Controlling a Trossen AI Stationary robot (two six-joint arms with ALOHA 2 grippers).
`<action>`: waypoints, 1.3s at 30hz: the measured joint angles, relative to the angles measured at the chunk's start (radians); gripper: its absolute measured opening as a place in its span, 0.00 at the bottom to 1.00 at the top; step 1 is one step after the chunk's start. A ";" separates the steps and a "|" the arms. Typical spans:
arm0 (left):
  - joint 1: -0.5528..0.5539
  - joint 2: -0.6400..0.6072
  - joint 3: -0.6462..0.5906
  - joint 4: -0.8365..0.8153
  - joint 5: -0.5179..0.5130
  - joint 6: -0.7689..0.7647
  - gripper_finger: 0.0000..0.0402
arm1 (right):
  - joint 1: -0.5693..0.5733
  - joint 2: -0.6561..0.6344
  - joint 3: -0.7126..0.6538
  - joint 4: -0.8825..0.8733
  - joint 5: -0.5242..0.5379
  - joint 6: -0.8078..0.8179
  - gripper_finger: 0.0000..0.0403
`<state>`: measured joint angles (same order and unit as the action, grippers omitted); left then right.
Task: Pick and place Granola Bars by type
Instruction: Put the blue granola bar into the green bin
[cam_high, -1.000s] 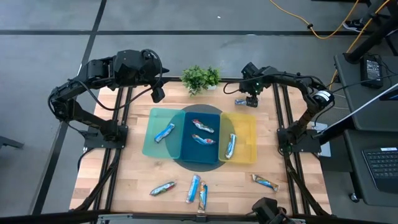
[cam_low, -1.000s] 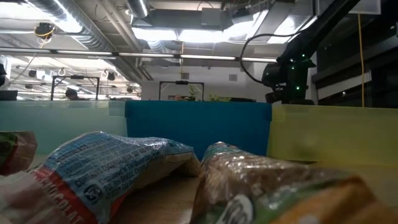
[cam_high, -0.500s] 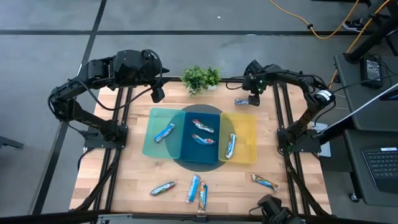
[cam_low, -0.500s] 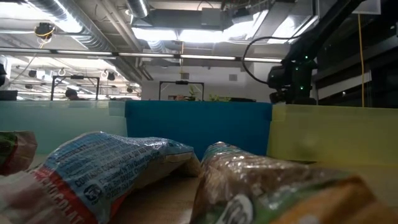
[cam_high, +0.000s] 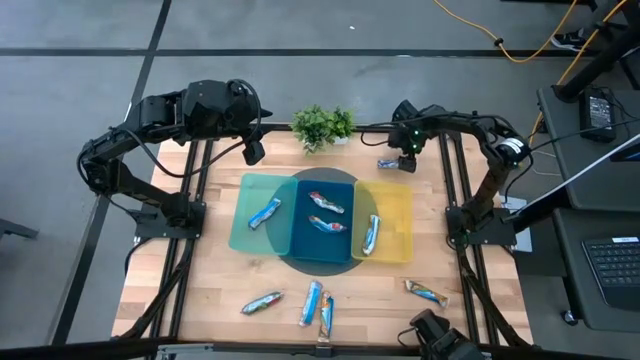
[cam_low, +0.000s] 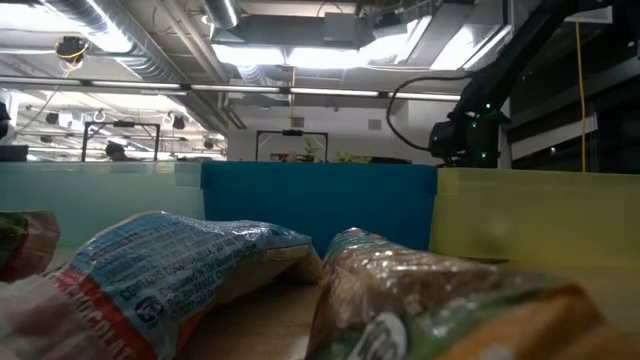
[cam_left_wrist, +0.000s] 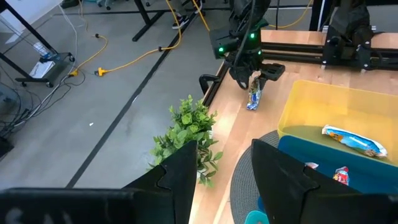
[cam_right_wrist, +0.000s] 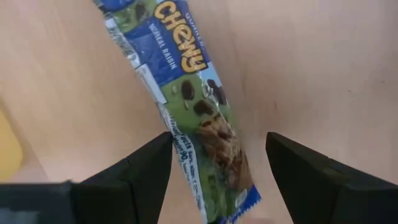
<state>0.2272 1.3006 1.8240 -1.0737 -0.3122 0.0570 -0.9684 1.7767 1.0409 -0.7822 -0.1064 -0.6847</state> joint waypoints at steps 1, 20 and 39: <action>0.000 0.000 0.000 0.000 0.000 0.000 0.36 | 0.000 0.009 0.000 0.001 0.000 0.000 0.65; -0.004 0.000 0.000 0.000 0.000 0.007 0.36 | -0.002 0.041 0.008 0.022 0.006 0.106 0.14; -0.003 0.021 -0.042 0.045 -0.010 -0.008 0.36 | 0.028 -0.459 0.005 0.043 -0.152 0.267 0.06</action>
<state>0.2245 1.3212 1.7819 -1.0283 -0.3222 0.0494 -0.9399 1.3178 1.0462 -0.7388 -0.2585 -0.4175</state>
